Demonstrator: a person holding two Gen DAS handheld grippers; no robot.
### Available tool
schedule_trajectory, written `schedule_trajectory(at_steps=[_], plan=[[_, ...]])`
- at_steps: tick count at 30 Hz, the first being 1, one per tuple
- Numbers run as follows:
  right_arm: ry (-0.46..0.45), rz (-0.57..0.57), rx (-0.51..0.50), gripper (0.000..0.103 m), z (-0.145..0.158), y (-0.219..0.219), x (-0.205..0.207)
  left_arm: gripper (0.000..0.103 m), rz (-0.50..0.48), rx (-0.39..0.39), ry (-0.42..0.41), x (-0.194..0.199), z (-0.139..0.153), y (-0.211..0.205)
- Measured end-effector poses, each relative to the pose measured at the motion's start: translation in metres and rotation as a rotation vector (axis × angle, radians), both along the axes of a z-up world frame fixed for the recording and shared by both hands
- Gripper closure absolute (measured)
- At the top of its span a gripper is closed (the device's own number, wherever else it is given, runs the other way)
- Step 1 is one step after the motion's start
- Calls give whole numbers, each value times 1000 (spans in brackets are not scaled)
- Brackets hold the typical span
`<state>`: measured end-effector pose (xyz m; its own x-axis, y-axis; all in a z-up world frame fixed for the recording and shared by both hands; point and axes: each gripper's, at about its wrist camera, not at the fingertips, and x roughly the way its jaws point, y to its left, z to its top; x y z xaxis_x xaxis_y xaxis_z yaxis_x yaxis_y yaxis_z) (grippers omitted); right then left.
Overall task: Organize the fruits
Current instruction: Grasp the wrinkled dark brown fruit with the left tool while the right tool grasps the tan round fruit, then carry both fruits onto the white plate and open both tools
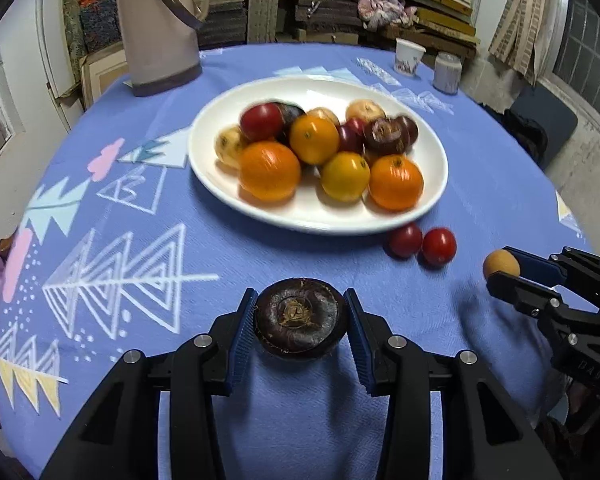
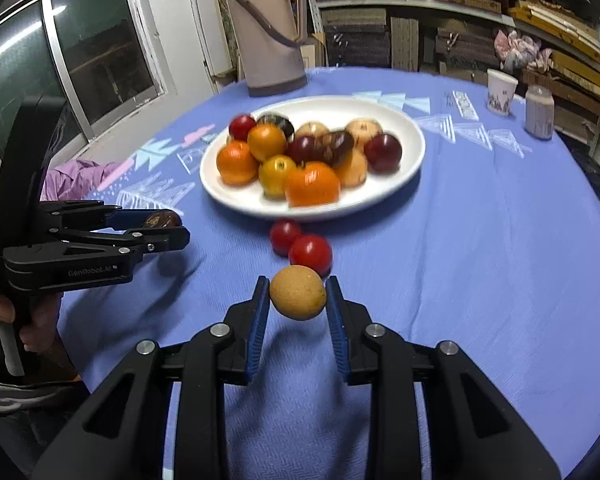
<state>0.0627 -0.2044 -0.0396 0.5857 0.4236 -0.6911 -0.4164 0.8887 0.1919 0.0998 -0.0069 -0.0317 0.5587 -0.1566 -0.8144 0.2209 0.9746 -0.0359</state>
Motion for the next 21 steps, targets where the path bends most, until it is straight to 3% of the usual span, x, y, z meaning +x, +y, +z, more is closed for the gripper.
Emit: schedule_trajectory(at_steps=[6,12,21], plan=[[-74,14,0,75,29,3,11,59,-15,-4,-55,11,28,2],[-119,26,15,75,51,12,44,59,-32,6,-109,50,55,-9],[-100,3,-8,75,49,31,113,59,12,31,-86,117,54,-24]])
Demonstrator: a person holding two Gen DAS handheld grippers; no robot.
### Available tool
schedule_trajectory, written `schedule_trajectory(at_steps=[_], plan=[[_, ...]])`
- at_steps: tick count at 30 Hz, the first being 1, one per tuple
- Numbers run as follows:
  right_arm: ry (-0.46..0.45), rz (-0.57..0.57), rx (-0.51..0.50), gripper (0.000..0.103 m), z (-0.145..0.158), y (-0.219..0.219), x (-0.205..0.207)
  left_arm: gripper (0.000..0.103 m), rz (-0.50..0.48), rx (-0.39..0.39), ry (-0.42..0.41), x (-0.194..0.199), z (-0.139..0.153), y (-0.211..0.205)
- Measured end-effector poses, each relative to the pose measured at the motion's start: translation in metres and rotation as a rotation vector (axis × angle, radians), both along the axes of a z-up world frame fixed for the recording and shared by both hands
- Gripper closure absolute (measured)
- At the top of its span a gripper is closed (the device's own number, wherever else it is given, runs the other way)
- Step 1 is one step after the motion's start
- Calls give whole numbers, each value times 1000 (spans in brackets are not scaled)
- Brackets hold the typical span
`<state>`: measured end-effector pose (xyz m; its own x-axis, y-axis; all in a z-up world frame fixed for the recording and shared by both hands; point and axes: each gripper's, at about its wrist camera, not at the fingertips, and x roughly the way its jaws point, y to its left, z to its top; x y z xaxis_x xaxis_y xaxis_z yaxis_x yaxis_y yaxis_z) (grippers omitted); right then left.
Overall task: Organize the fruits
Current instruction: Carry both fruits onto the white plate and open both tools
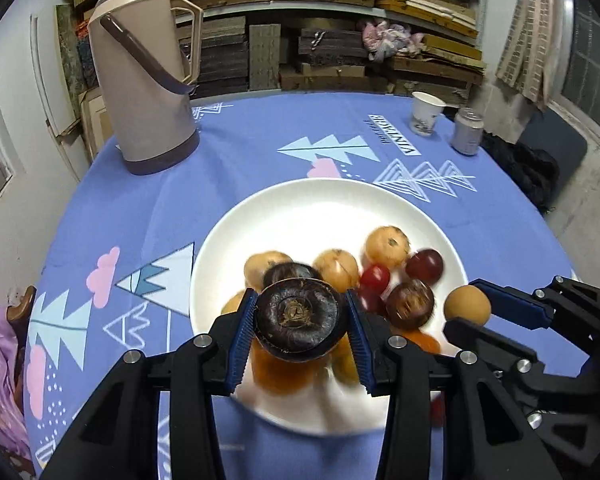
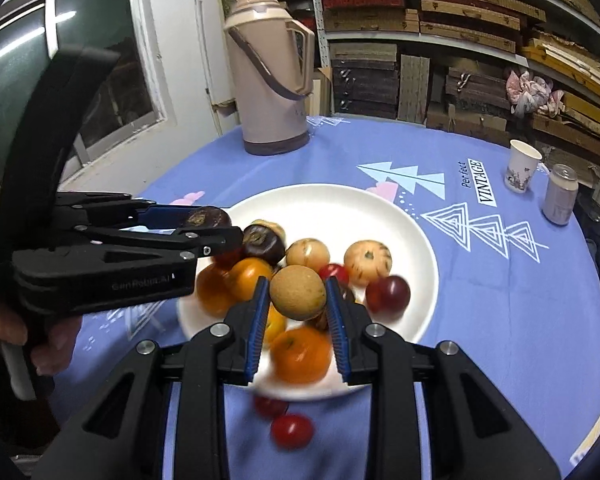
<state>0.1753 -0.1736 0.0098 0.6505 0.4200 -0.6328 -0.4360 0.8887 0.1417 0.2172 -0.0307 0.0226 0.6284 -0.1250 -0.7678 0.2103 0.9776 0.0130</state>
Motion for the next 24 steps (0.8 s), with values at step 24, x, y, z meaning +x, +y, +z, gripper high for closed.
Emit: schedule_trajectory(at_steps=[24], plan=[[41,-102,-50,56,-30,-9,37,38,22,13,16,17,-7,2]])
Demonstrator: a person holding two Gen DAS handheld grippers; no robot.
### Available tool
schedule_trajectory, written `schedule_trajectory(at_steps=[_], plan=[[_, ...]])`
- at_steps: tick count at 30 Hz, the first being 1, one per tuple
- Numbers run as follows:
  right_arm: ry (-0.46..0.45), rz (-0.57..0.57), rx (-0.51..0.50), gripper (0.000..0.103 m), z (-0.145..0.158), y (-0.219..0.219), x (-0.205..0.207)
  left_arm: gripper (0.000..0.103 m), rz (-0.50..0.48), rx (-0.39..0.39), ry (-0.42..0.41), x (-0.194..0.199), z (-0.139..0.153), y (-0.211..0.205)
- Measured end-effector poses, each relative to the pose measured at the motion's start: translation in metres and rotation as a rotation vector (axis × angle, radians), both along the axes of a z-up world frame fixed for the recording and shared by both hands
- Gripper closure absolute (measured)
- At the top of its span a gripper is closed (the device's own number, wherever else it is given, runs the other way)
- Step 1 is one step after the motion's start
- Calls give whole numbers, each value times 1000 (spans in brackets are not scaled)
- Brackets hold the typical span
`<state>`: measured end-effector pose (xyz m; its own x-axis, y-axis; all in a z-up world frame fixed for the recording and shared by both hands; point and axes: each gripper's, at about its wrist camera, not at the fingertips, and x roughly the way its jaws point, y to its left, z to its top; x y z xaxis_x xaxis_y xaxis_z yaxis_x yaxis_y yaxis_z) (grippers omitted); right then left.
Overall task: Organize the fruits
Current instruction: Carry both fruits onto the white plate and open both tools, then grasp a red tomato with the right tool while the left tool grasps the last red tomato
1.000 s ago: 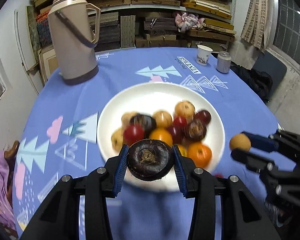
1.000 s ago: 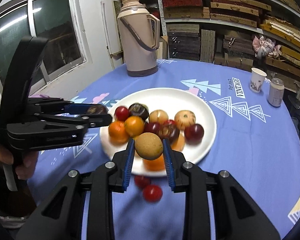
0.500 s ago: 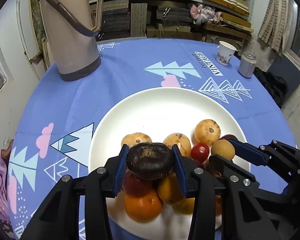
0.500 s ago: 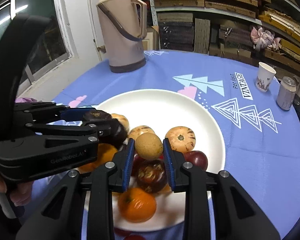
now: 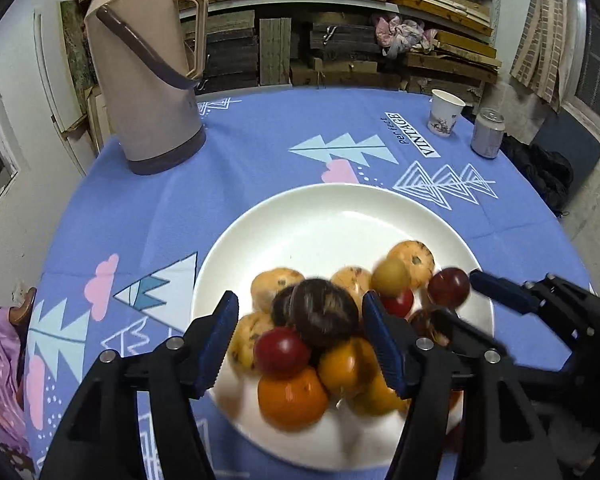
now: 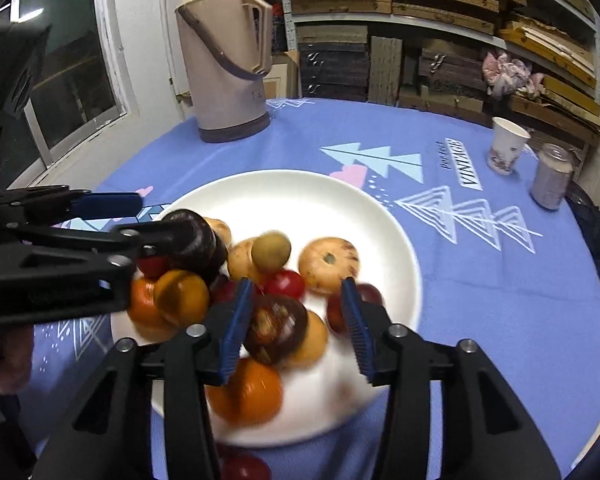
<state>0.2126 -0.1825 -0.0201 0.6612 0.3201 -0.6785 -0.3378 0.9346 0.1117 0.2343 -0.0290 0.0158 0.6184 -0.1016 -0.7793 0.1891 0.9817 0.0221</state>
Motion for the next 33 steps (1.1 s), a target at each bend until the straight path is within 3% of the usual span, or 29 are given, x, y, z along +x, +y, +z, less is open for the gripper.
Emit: schedule_trajectory(at_steps=[4,10,15,19,24,33], plan=[[-60,-23,-27,44,12,-14,-30,34,-24,7,-6,-22,4,-1],[-92,-7,-33,44,21,-24,-67,29,-18,-9,7,-51,0,3],[-60,2,-4,39,15,-26,-90,22,9,-8,27,-79,-9,15],[-65,-22,-6,23,12,-27,-104,20,28,-23,35,-94,-11,24],[-46,-17,10,20,12,-29,-113,13,32,-61,47,-112,-10,30],[24,9,3,12,-9,-22,-122,11,32,-36,64,-129,-24,32]])
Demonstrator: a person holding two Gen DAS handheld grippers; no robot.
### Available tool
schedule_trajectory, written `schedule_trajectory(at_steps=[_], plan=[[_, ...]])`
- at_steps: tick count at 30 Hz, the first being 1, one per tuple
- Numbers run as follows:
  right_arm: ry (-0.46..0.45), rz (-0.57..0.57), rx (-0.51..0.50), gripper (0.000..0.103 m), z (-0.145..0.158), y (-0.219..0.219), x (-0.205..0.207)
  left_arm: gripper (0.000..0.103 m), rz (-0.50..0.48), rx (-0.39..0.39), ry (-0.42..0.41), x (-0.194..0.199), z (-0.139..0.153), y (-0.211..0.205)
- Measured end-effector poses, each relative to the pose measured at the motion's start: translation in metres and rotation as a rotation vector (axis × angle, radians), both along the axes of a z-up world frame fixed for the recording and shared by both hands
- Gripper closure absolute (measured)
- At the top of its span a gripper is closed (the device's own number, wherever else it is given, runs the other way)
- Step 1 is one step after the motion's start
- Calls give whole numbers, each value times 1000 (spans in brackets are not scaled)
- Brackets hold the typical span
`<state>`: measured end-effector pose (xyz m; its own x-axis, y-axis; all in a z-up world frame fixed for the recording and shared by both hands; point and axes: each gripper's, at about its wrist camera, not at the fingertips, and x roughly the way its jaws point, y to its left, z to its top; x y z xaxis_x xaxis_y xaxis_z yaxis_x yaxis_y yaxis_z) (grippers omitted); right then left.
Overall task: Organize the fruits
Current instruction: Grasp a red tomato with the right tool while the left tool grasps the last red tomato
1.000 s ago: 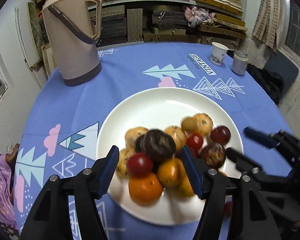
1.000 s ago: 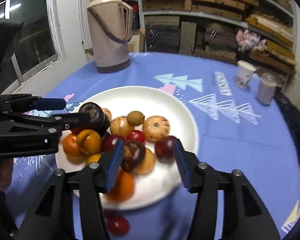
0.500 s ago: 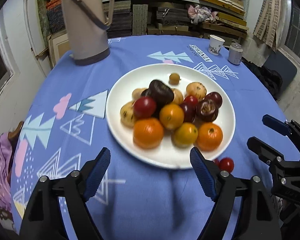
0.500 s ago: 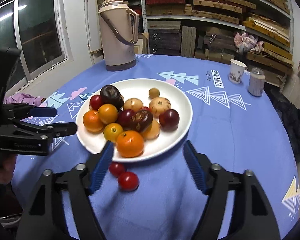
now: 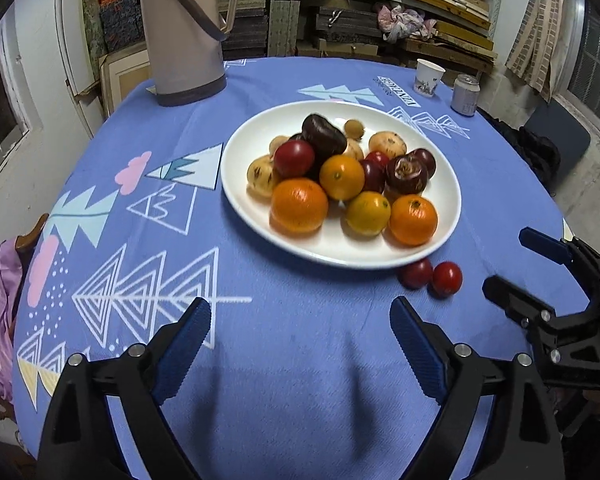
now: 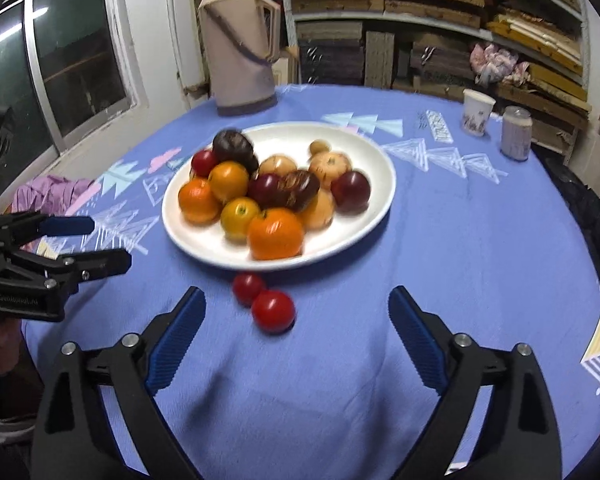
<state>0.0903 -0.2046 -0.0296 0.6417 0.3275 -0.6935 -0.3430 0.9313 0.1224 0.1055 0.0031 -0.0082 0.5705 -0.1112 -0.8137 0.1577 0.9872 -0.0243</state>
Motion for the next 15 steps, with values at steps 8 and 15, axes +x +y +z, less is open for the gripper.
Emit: schedule_trajectory(at_steps=[8,15], plan=[[43,48,0,12,-12,9,1,11,22,-3,38,8,-17,9],[68,100,-39,12,-24,20,3,11,23,-5,50,12,-24,13]])
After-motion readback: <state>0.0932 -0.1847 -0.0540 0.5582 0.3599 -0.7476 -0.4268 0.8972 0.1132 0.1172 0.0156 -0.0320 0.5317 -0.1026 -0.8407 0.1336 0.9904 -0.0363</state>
